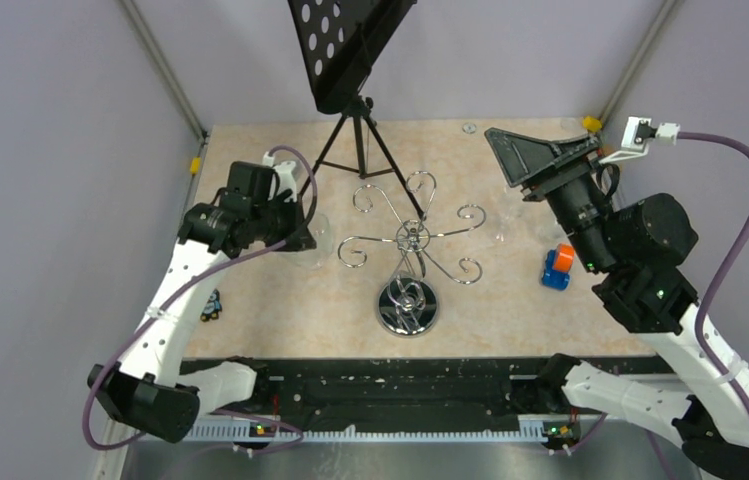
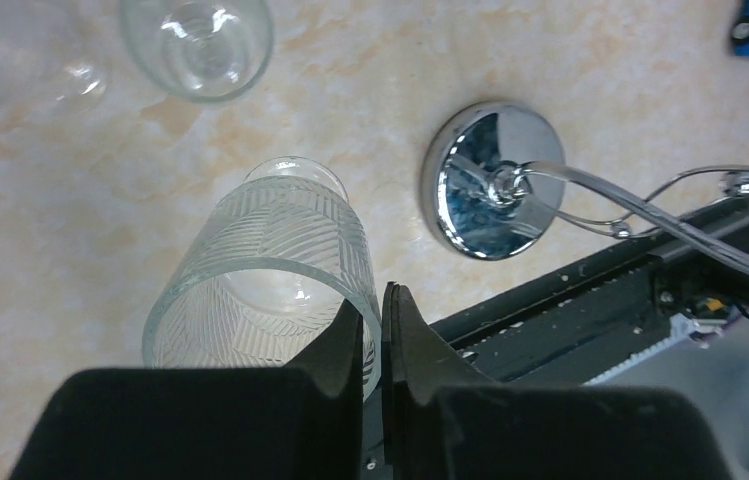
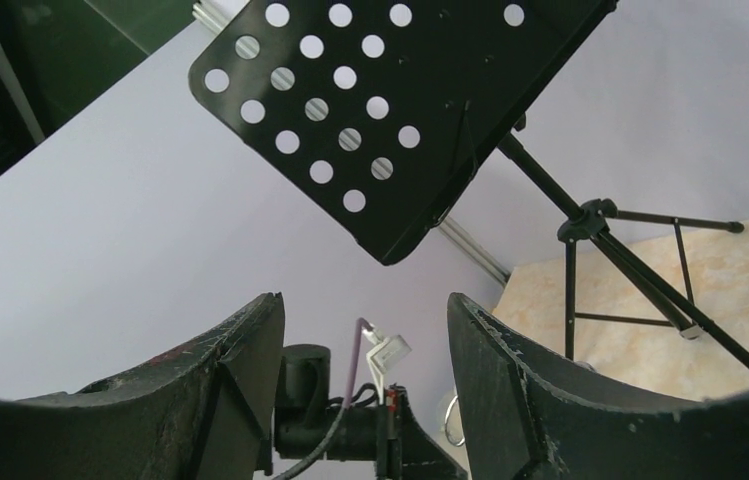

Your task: Take the wine glass off the wine glass rack

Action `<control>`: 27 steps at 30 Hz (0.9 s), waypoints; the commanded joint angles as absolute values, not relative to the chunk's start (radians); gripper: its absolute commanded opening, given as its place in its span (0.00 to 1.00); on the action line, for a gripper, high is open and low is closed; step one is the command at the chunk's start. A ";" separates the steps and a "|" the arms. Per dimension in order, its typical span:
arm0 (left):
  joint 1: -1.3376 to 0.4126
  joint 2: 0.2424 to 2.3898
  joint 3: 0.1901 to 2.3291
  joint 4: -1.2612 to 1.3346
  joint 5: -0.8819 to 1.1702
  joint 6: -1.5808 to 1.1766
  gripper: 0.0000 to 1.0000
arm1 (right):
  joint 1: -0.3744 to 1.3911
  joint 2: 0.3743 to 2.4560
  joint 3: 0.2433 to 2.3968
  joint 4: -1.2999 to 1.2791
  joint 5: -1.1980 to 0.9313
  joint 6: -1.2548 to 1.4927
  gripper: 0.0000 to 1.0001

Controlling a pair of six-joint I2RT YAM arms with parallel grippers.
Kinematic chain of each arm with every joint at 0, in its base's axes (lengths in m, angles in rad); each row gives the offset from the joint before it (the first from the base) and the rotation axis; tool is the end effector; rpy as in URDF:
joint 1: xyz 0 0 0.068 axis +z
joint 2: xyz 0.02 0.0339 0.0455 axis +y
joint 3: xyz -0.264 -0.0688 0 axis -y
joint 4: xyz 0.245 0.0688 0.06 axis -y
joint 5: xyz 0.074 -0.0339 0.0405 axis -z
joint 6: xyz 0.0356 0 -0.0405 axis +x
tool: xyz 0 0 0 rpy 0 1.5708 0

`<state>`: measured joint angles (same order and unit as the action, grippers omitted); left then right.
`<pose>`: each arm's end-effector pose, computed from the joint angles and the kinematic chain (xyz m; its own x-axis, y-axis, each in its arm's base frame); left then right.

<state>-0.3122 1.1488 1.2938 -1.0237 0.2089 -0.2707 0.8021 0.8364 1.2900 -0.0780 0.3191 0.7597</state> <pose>0.2024 -0.0731 0.3653 -0.8200 -0.0102 -0.5722 0.2150 0.9211 -0.3245 0.1035 0.0909 0.5103 -0.1454 0.7903 -0.5952 -0.5234 0.4491 0.7241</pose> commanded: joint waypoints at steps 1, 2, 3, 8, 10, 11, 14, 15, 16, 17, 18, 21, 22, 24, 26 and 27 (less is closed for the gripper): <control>-0.313 1.206 1.317 -0.849 0.411 -0.282 0.00 | 0.797 0.810 1.289 -0.077 0.343 0.739 0.61; -0.313 1.229 1.326 -0.835 0.424 -0.286 0.00 | 0.797 0.807 1.286 -0.077 0.345 0.740 0.61; -0.314 1.254 1.334 -0.821 0.426 -0.295 0.00 | 0.797 0.804 1.284 -0.077 0.347 0.741 0.61; -0.322 1.416 1.408 -0.755 0.429 -0.333 0.00 | 0.798 0.787 1.278 -0.087 0.361 0.737 0.61; -0.331 1.477 1.453 -0.744 0.421 -0.342 0.00 | 0.797 0.779 1.279 -0.096 0.370 0.734 0.61; -0.336 1.503 1.473 -0.737 0.410 -0.347 0.00 | 0.798 0.773 1.278 -0.100 0.373 0.731 0.61; -0.342 1.584 1.528 -0.733 0.383 -0.365 0.00 | 0.798 0.761 1.279 -0.108 0.385 0.726 0.61; -0.343 1.607 1.541 -0.733 0.374 -0.374 0.00 | 0.798 0.756 1.278 -0.113 0.388 0.726 0.61; -0.345 1.625 1.549 -0.728 0.364 -0.380 0.00 | 0.798 0.752 1.277 -0.117 0.392 0.723 0.61; -0.347 1.642 1.552 -0.715 0.361 -0.388 0.00 | 0.798 0.747 1.273 -0.117 0.398 0.722 0.61; -0.350 1.658 1.554 -0.702 0.356 -0.397 0.00 | 0.798 0.742 1.270 -0.119 0.402 0.722 0.61; -0.361 1.710 1.564 -0.683 0.341 -0.420 0.00 | 0.798 0.727 1.259 -0.123 0.414 0.721 0.61; -0.365 1.723 1.565 -0.679 0.333 -0.428 0.00 | 0.797 0.722 1.258 -0.126 0.417 0.722 0.61; -0.371 1.746 1.565 -0.665 0.327 -0.441 0.00 | 0.798 0.717 1.254 -0.131 0.423 0.723 0.61; -0.377 1.762 1.565 -0.653 0.321 -0.450 0.00 | 0.797 0.713 1.253 -0.135 0.424 0.724 0.61; -0.379 1.770 1.569 -0.652 0.316 -0.454 0.00 | 0.799 0.712 1.253 -0.137 0.423 0.725 0.61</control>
<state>-0.3660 1.7603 1.5200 -0.7300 0.3305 -0.4171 0.8021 0.7238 1.2583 -0.1337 0.4004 0.7410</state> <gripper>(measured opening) 0.063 0.614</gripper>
